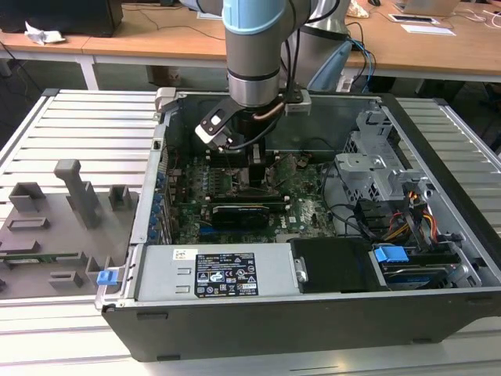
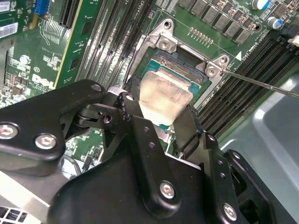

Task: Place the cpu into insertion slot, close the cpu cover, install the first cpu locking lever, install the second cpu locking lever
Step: 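Place the cpu into insertion slot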

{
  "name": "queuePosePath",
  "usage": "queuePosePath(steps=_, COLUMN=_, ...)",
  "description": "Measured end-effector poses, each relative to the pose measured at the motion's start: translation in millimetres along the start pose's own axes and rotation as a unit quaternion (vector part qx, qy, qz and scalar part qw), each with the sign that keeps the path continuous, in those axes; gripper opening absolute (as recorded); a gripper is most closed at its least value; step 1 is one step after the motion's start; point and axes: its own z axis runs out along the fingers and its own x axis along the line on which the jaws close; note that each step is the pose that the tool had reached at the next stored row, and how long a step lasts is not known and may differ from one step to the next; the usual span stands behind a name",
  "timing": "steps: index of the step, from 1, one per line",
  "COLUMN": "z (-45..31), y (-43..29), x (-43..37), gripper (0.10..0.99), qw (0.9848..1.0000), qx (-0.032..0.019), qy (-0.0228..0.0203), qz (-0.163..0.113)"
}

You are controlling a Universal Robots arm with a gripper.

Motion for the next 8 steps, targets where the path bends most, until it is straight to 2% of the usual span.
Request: queuePosePath(steps=8, z=7.3, y=-1.4, x=5.1, gripper=0.529, qw=1.0, qx=0.0001, qy=0.0001, qz=-0.001)
